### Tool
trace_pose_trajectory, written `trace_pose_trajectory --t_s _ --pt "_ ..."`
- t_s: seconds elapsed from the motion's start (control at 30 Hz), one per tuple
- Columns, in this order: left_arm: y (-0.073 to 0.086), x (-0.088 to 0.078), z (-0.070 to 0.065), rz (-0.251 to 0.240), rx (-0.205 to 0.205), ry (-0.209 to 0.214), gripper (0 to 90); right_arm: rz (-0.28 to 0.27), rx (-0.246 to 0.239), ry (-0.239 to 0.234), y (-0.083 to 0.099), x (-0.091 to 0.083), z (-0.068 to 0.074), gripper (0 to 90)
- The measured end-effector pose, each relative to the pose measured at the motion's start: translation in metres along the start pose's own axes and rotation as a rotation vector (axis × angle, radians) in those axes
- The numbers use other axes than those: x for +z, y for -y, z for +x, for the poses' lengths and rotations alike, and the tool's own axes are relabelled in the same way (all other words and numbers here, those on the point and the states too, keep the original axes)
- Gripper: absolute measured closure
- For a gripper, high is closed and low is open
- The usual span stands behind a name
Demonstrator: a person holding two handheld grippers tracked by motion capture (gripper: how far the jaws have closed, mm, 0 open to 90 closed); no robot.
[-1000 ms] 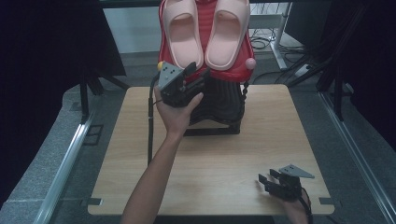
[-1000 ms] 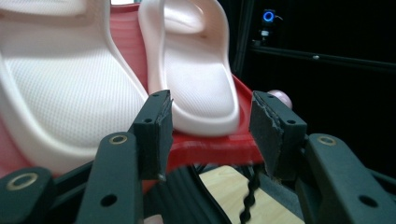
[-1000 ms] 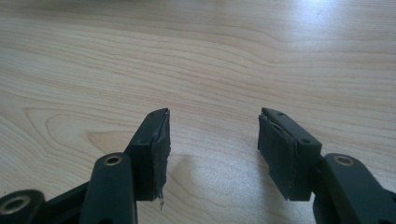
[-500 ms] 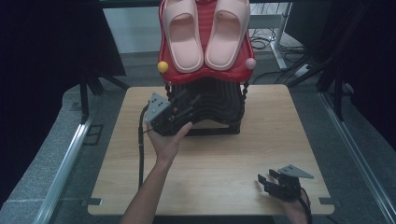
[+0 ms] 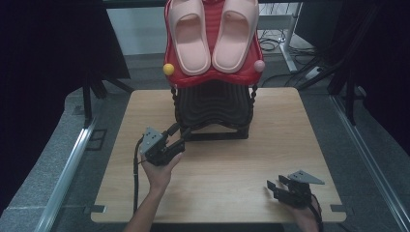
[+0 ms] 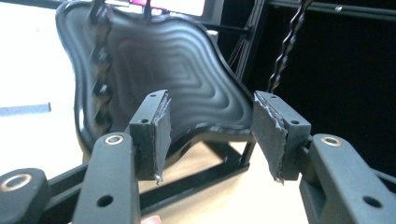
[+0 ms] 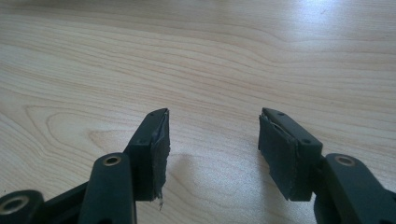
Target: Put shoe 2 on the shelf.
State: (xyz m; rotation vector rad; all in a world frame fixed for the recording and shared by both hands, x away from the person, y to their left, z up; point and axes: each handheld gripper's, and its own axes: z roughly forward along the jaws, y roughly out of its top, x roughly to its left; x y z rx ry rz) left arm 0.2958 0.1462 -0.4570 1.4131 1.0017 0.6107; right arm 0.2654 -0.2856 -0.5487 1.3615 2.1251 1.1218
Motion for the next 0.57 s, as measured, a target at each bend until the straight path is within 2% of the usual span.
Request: trace_pose_trajectory --t_s 0.33,0.57 --pt "0.028 -0.01 0.008 0.068 0.002 -0.005 45.9 -0.002 0.005 0.005 -0.001 0.0 -0.001 43.6" --pt "0.033 -0.013 0.011 0.081 0.009 -0.013 45.3 -0.016 0.006 0.013 -0.003 -0.001 -0.002 43.6"
